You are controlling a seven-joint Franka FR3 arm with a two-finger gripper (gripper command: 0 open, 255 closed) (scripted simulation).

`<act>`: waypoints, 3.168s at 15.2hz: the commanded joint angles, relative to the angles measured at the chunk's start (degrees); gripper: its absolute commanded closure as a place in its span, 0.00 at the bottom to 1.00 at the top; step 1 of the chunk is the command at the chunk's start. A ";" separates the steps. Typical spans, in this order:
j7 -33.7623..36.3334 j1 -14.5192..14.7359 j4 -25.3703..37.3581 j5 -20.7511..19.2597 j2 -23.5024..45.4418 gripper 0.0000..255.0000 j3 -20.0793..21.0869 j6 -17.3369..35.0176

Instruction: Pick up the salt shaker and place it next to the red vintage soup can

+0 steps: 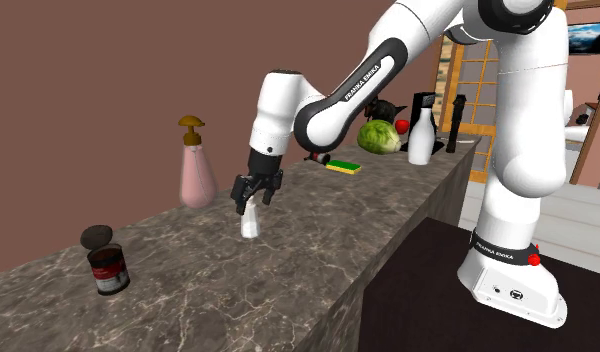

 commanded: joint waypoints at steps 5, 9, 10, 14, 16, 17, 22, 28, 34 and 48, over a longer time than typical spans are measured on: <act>0.89 0.35 0.04 -1.19 1.26 0.00 -0.38 1.09; 0.88 0.35 0.03 -1.17 1.25 1.00 -0.37 1.08; 0.88 0.35 0.03 -1.17 1.25 1.00 -0.37 1.08; 0.88 0.34 0.05 -1.18 1.27 1.00 -0.38 1.09; 0.88 0.35 0.04 -1.19 1.27 1.00 -0.38 1.10; 0.88 0.35 0.05 -1.20 1.28 1.00 -0.38 1.10; -0.69 -0.19 0.84 0.97 -0.89 1.00 0.36 -1.59; -2.72 -0.71 2.44 3.74 -3.83 1.00 1.03 -5.76; -4.31 -0.99 4.52 5.92 -6.36 1.00 1.31 -10.04; -6.60 -1.26 11.16 9.02 -10.52 1.00 1.27 -20.35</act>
